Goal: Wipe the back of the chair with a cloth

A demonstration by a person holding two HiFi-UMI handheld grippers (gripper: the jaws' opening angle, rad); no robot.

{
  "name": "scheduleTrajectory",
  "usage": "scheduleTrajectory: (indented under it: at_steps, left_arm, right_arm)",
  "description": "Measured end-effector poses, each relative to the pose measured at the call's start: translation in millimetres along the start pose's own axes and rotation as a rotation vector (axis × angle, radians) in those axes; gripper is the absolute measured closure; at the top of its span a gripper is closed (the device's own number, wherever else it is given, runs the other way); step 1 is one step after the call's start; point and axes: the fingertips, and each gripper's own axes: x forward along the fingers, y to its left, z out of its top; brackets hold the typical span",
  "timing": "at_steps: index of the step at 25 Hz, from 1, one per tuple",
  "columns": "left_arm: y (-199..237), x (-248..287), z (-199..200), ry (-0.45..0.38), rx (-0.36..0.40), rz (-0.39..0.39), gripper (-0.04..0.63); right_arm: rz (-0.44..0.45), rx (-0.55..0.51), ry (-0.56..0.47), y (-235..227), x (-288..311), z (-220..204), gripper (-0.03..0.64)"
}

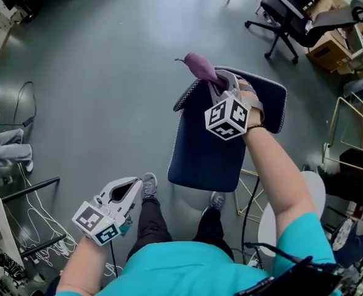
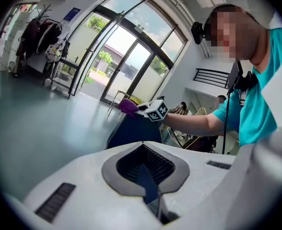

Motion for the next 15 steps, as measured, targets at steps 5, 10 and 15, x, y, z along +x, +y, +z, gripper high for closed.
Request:
scheduleTrajectory:
  at_steps: [5, 10, 15]
  left_arm:
    - [-13.9, 20.6, -9.1, 0.042, -0.007, -0.025, 0.600]
    - [-41.8, 46.5, -22.7, 0.112, 0.034, -0.082, 0.600]
    - [-93.6, 90.8, -27.5, 0.154, 0.055, -0.147, 0.600]
  right_arm:
    - [-0.048, -0.001, 0.059, -12.0, -10.5, -36.6, 0.528]
    - [-0.110, 0.048, 0.156, -27.7, -46.9, -110.0, 0.528]
    - [-0.168, 0.121, 0.291, -67.6, -94.6, -229.8, 0.528]
